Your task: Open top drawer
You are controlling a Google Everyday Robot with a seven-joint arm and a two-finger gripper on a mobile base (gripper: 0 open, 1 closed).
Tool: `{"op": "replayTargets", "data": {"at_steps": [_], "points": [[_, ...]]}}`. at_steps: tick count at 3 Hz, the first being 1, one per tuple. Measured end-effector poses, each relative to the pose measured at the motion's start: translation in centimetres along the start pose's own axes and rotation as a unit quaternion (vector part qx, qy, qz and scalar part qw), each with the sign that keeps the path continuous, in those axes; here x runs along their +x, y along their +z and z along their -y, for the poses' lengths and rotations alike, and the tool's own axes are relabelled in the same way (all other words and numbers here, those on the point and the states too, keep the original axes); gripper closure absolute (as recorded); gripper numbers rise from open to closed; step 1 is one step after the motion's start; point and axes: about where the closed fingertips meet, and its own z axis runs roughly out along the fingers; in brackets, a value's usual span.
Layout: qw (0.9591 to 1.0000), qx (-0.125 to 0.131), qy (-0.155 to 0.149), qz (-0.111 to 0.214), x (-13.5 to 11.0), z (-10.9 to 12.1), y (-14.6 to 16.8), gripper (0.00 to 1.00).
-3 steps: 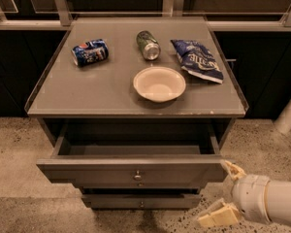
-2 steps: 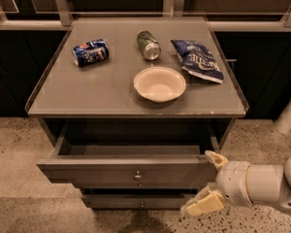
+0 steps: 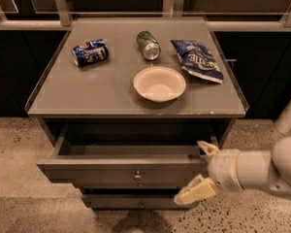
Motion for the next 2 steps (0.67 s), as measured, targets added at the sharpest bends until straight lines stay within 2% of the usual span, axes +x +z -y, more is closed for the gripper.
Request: {"op": "replayTargets", "data": {"at_steps": [1, 2], "points": [[0.9978, -0.043, -0.05, 0.002, -4.94, 1.52, 4.69, 0.0], [0.998, -0.042, -0.047, 0.0, -4.72, 1.1, 4.79, 0.0]]}}
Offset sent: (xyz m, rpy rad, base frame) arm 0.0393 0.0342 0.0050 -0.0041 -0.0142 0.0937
